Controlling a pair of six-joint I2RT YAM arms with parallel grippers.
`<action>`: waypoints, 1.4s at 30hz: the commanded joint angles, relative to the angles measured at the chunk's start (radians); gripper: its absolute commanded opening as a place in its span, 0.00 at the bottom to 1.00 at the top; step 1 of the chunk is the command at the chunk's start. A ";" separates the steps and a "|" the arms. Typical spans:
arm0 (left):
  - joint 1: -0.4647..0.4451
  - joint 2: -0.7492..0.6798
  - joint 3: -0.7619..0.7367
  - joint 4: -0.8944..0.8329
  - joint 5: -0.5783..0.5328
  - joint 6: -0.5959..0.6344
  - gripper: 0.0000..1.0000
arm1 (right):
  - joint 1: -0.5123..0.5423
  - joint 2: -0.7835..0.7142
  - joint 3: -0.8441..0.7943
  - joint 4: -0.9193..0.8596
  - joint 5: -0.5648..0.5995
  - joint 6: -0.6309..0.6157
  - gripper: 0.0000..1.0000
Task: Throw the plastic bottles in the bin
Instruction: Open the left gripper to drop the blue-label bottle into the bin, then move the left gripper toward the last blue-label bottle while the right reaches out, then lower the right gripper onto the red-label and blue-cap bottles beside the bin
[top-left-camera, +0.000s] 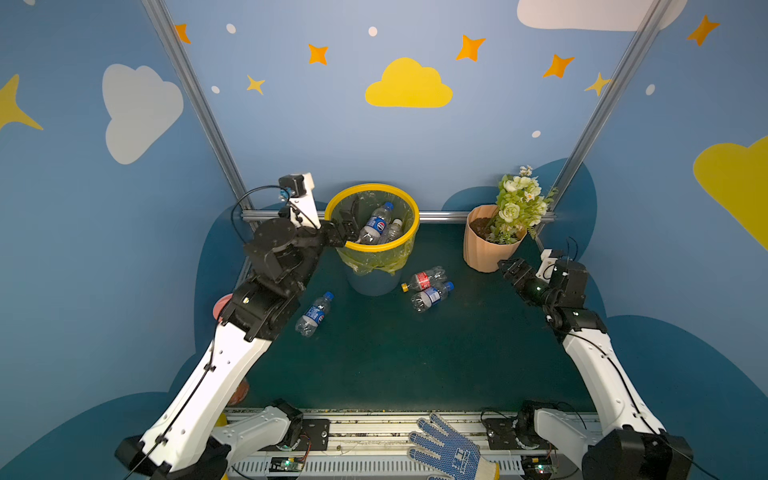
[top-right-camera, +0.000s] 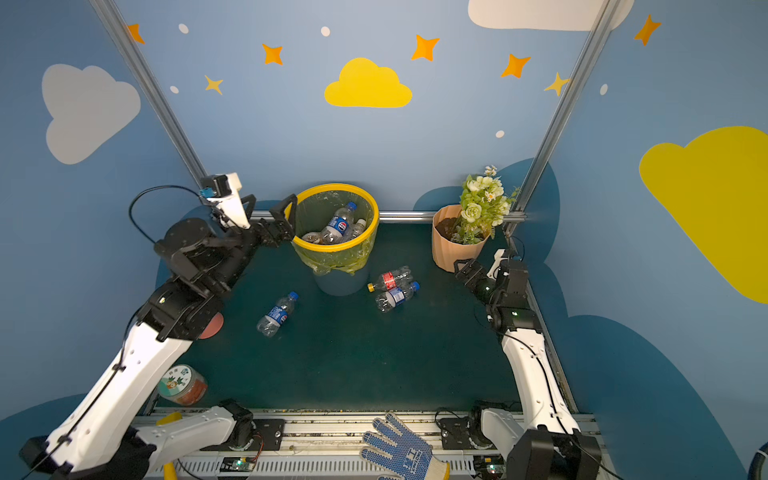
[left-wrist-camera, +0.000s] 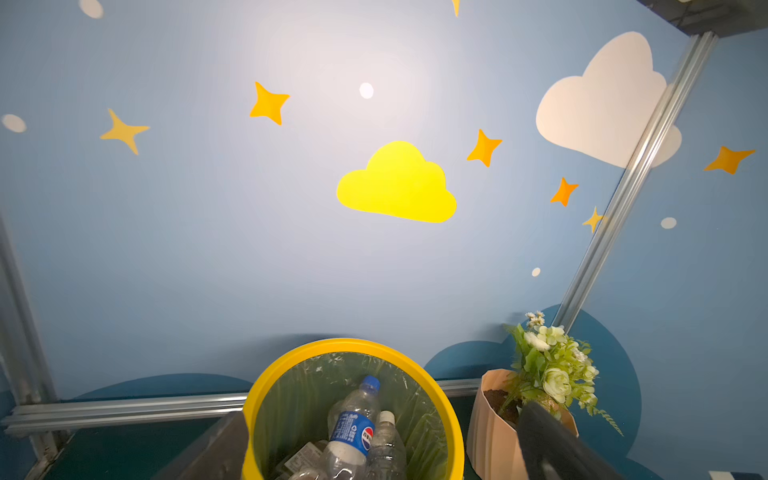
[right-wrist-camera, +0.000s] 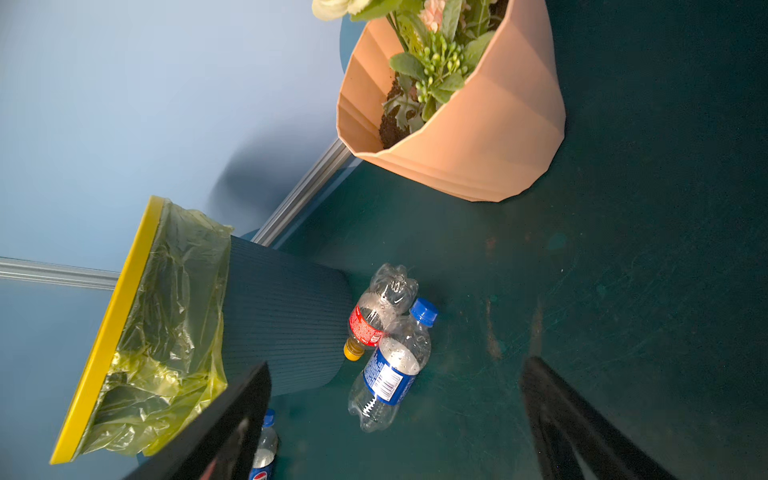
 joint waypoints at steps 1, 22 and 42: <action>0.004 -0.001 -0.088 -0.066 -0.089 0.014 1.00 | 0.021 0.024 0.021 0.013 -0.021 0.004 0.91; 0.150 -0.262 -0.436 -0.221 -0.226 -0.190 1.00 | 0.315 0.425 0.148 -0.025 0.021 0.083 0.90; 0.264 -0.345 -0.548 -0.311 -0.168 -0.294 1.00 | 0.416 0.732 0.321 -0.125 -0.012 0.093 0.90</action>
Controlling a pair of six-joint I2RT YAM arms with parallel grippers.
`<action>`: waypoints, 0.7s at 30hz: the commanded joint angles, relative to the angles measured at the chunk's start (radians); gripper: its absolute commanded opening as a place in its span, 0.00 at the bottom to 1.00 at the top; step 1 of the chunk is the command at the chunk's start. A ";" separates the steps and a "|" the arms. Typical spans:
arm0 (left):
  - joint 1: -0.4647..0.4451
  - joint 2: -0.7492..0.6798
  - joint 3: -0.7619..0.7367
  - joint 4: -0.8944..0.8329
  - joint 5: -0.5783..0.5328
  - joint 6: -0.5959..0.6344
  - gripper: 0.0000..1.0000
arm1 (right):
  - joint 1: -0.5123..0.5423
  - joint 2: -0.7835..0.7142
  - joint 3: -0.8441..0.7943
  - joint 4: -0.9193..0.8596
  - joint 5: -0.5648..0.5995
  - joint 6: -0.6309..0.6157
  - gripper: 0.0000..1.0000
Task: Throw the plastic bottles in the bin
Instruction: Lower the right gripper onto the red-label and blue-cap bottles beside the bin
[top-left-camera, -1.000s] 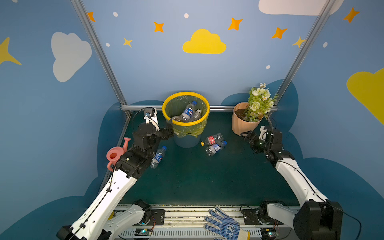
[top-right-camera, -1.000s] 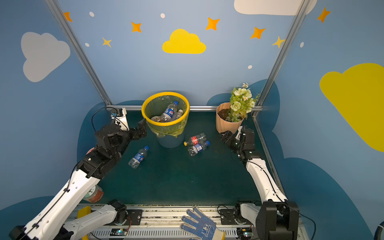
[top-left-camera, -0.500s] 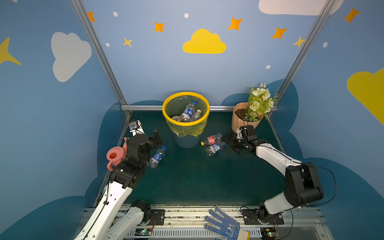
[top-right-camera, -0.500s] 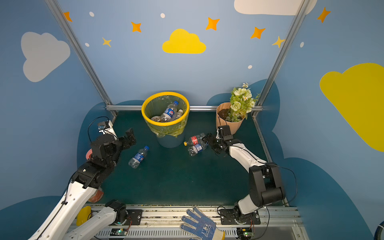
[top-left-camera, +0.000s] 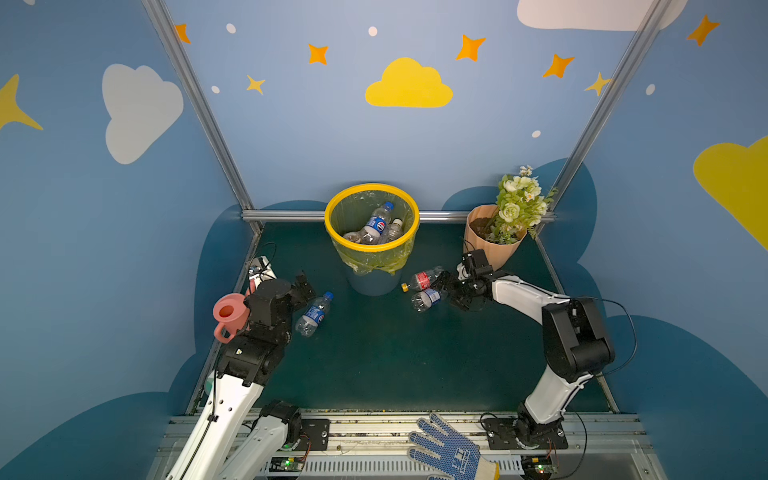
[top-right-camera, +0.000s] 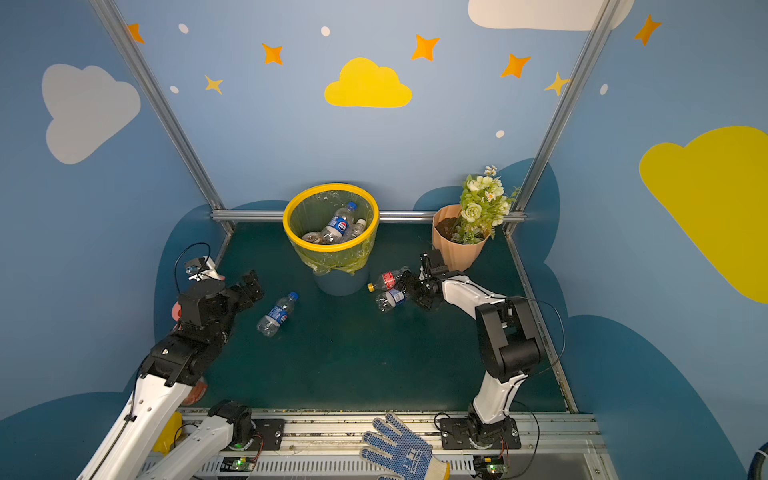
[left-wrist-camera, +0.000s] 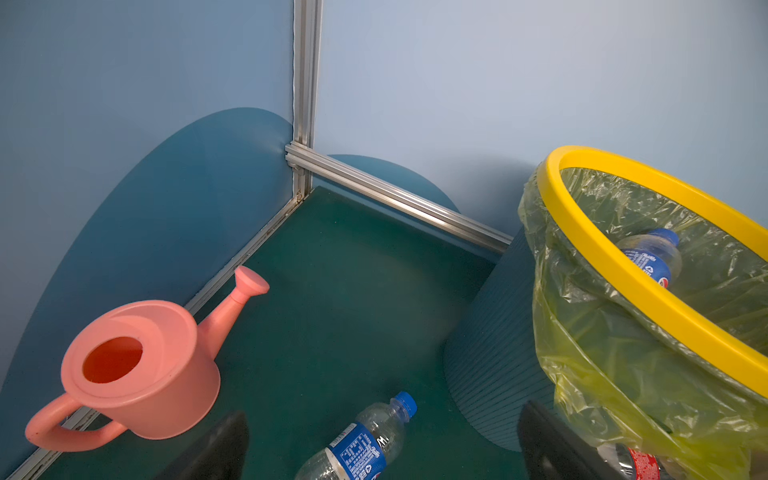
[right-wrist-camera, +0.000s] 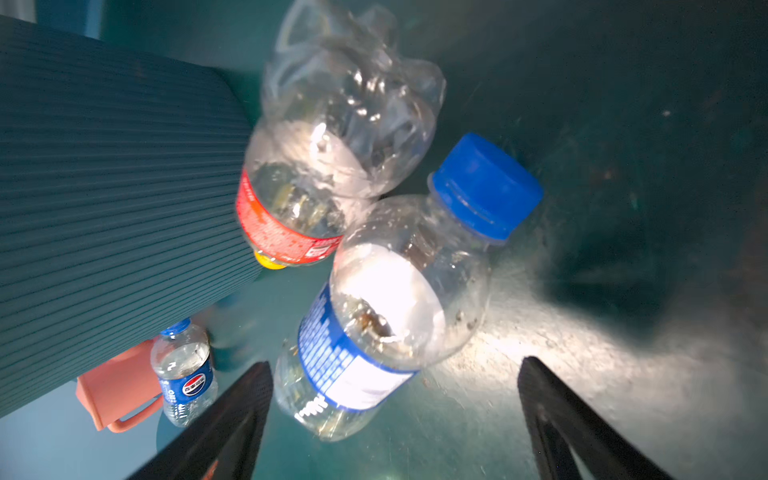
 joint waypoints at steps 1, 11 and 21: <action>0.009 -0.007 -0.004 -0.017 0.017 -0.011 1.00 | 0.020 0.026 0.045 -0.041 -0.001 0.006 0.90; 0.019 -0.018 -0.013 -0.027 0.017 -0.011 1.00 | 0.031 0.102 0.058 -0.053 -0.005 0.017 0.86; 0.026 -0.029 -0.020 -0.034 0.016 -0.016 1.00 | 0.031 0.138 0.044 -0.047 -0.018 0.013 0.73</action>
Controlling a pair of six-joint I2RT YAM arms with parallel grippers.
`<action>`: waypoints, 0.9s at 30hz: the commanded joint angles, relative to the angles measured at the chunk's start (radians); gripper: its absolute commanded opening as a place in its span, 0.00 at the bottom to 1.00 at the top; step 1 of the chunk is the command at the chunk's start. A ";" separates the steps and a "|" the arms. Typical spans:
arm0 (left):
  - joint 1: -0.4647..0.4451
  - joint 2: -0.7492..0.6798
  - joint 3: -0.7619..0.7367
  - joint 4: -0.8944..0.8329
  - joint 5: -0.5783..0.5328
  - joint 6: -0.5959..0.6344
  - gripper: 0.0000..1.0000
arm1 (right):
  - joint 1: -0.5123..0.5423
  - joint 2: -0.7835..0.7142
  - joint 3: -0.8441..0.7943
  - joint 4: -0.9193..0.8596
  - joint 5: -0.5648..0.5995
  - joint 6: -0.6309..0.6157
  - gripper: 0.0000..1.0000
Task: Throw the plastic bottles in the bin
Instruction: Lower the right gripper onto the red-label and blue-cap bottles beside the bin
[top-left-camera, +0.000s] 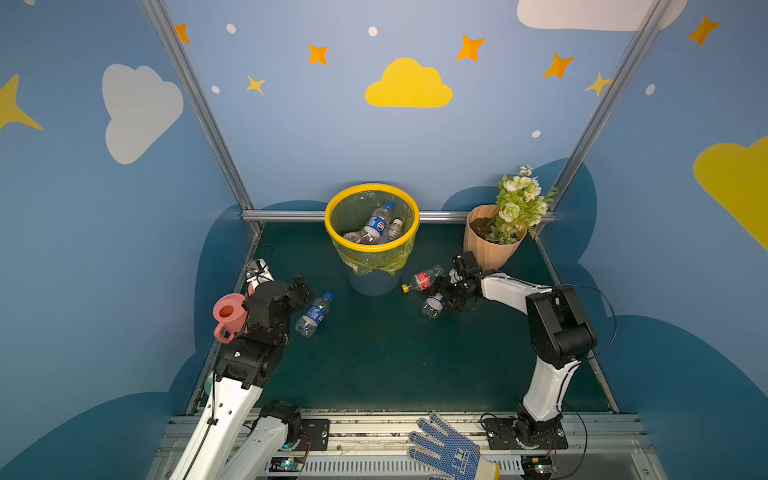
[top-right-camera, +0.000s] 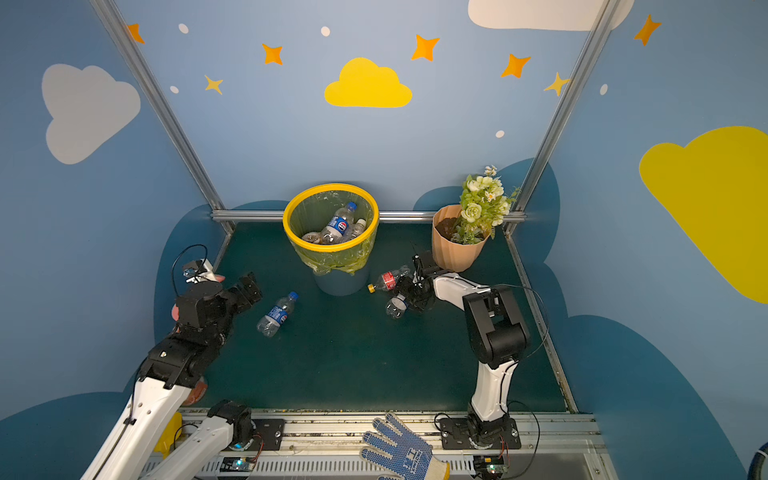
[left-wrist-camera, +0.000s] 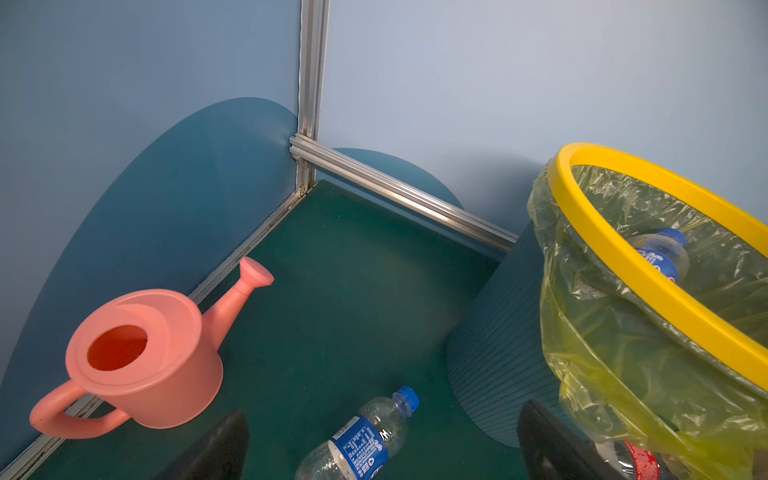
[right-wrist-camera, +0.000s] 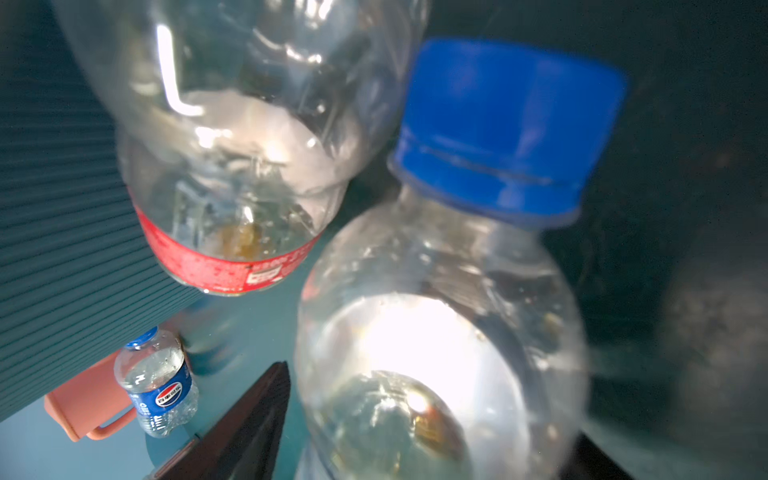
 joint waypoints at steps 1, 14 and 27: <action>0.006 -0.011 -0.005 -0.020 -0.002 -0.006 1.00 | 0.003 0.021 -0.012 -0.021 0.001 0.000 0.71; 0.008 0.021 -0.023 -0.048 -0.007 -0.035 1.00 | -0.016 -0.149 -0.127 0.088 0.028 -0.029 0.58; 0.033 0.107 -0.098 -0.076 0.013 -0.134 1.00 | -0.068 -0.527 -0.163 0.179 0.081 -0.179 0.54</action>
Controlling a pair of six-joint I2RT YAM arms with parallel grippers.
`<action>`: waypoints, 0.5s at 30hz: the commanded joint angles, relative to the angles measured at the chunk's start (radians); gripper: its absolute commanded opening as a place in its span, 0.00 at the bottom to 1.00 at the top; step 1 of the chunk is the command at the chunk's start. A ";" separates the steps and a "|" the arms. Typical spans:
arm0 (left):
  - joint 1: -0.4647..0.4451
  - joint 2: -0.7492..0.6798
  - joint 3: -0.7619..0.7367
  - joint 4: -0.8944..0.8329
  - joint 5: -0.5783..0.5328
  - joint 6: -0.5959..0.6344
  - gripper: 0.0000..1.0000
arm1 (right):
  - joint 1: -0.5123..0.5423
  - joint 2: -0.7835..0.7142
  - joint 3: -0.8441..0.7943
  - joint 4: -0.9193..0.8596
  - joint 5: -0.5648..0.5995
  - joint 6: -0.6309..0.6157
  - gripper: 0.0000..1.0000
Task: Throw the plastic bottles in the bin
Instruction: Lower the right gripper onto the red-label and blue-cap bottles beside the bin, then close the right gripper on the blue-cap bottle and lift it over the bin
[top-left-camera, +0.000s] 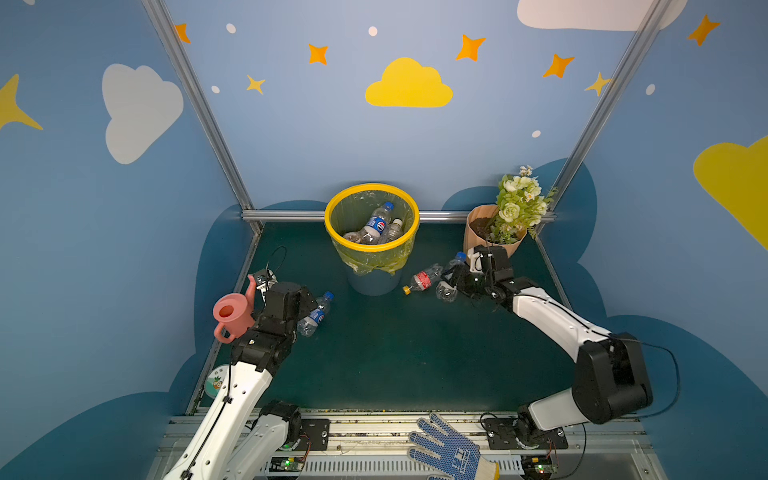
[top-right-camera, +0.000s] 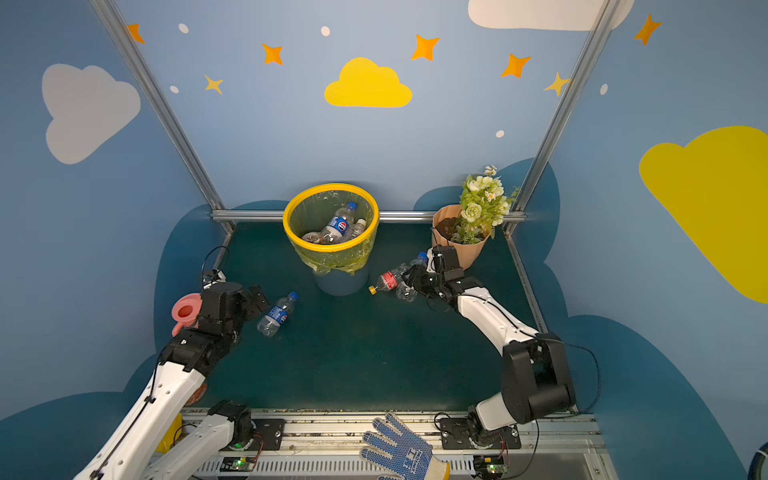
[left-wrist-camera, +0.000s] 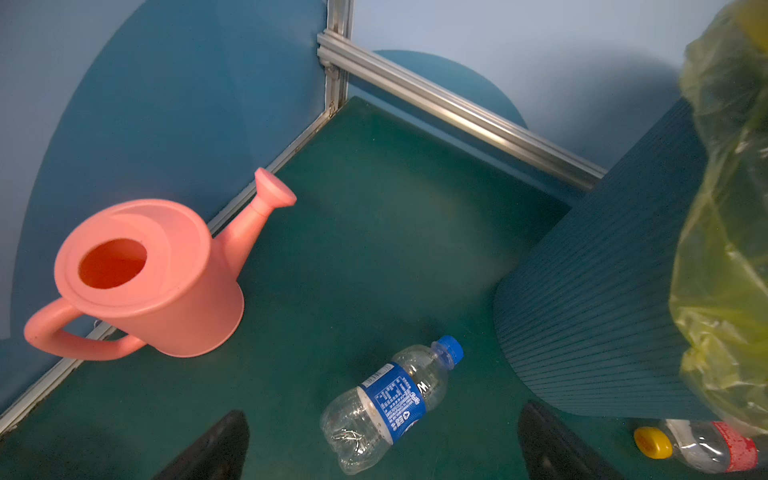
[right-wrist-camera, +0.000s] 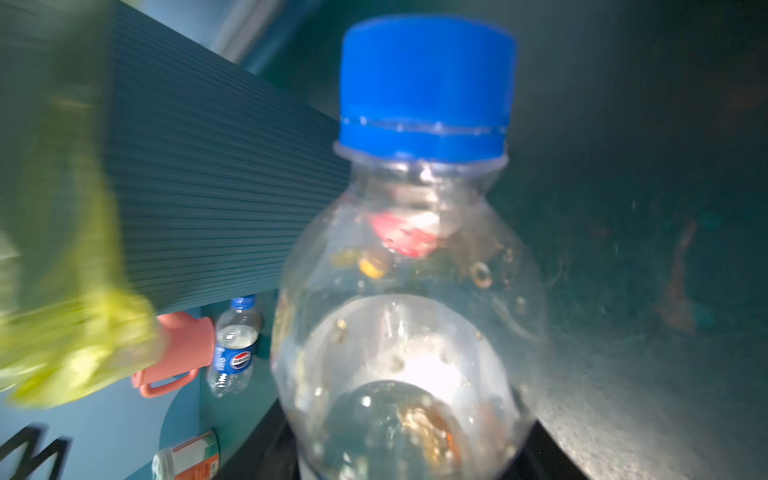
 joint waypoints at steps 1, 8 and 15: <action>0.014 0.021 -0.016 -0.022 0.015 -0.042 1.00 | -0.019 -0.115 0.002 0.063 0.040 -0.062 0.53; 0.054 0.067 -0.057 -0.006 0.068 -0.061 1.00 | -0.023 -0.278 0.227 0.075 0.120 -0.263 0.53; 0.072 0.079 -0.087 -0.002 0.104 -0.085 1.00 | -0.005 -0.231 0.459 0.232 0.028 -0.256 0.54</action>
